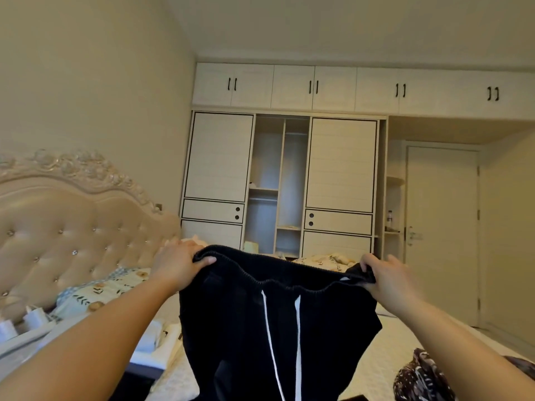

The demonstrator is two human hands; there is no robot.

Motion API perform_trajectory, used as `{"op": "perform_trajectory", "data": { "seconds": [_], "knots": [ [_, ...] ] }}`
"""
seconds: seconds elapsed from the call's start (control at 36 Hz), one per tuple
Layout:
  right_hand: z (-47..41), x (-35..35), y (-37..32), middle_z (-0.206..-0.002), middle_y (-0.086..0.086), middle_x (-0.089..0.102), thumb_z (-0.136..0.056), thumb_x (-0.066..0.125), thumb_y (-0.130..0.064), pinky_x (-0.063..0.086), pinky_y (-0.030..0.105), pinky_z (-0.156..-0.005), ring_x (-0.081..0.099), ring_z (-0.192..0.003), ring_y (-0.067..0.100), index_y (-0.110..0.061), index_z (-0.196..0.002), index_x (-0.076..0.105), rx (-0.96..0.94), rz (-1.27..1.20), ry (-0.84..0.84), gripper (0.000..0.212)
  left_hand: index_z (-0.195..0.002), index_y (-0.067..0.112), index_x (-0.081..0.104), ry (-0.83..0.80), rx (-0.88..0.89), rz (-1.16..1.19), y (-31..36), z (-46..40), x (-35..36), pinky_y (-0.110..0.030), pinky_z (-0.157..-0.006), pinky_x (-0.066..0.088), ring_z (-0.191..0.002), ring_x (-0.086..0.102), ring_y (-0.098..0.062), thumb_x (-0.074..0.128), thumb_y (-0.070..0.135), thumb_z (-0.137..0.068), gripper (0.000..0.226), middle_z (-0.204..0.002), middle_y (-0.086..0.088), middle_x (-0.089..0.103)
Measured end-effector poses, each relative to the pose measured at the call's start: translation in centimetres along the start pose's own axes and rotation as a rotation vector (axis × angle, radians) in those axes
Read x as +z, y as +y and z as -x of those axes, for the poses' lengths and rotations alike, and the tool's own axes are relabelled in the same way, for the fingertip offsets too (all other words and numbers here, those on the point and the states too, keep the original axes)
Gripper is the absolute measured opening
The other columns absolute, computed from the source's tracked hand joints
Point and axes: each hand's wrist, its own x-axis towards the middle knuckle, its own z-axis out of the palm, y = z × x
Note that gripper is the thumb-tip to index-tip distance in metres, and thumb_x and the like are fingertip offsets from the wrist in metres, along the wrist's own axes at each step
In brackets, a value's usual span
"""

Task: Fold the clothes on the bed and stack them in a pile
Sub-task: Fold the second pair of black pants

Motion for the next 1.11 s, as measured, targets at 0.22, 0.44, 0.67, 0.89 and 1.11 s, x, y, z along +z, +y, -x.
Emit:
{"op": "perform_trajectory", "data": {
  "seconds": [0.22,0.44,0.67,0.89,1.11],
  "knots": [
    [0.1,-0.5,-1.3,-0.096,-0.002,0.046,-0.087,0.064,-0.03,0.039,0.03,-0.069,0.051,-0.091,0.024,-0.017,-0.088,0.052,-0.29,-0.089,0.12,0.018,-0.125,0.037,0.046,0.097,0.119,-0.069,-0.7,-0.5,0.7,-0.037,-0.083,0.045,-0.101,0.059,-0.022,0.054,0.044,-0.092,0.034,-0.117,0.006,0.062],
    [1.3,-2.0,-1.1,-0.1,0.009,0.06,-0.066,0.084,-0.017,0.052,0.026,-0.051,0.059,-0.068,0.018,-0.021,-0.113,0.055,-0.675,0.062,0.063,0.056,-0.119,0.036,0.045,-0.234,0.409,-0.24,-2.2,-0.1,0.5,-0.023,-0.07,0.029,-0.087,0.045,-0.008,0.05,0.022,-0.097,0.027,-0.113,0.009,0.041],
    [0.5,0.1,0.7,-0.105,-0.01,0.04,-0.096,0.051,-0.026,0.037,0.024,-0.082,0.047,-0.098,0.013,-0.023,-0.111,0.053,-0.48,-0.027,-0.162,0.015,-0.12,0.027,0.052,-0.395,0.333,-0.189,-1.4,0.3,0.5,-0.029,-0.09,0.04,-0.104,0.051,-0.02,0.051,0.012,-0.095,0.029,-0.123,0.002,0.043],
    [0.8,0.1,2.3,-0.08,-0.01,0.045,-0.094,0.056,-0.028,0.037,0.03,-0.07,0.045,-0.076,0.011,-0.031,-0.071,0.037,-0.243,-0.228,-0.229,0.03,-0.079,0.034,0.054,-0.251,0.179,0.124,-1.4,2.4,0.9,-0.022,-0.077,0.041,-0.092,0.053,-0.017,0.058,0.031,-0.093,0.016,-0.089,0.009,0.059],
    [0.4,-0.8,2.7,-0.079,-0.004,0.055,-0.099,0.047,-0.024,0.042,0.031,-0.07,0.052,-0.077,0.015,-0.026,-0.077,0.045,-0.089,-0.315,-0.26,0.022,-0.075,0.011,0.053,-0.034,-0.162,0.694,0.5,2.2,0.9,-0.031,-0.084,0.037,-0.1,0.048,-0.031,0.053,0.016,-0.097,0.023,-0.083,-0.005,0.054]
  ]
}}
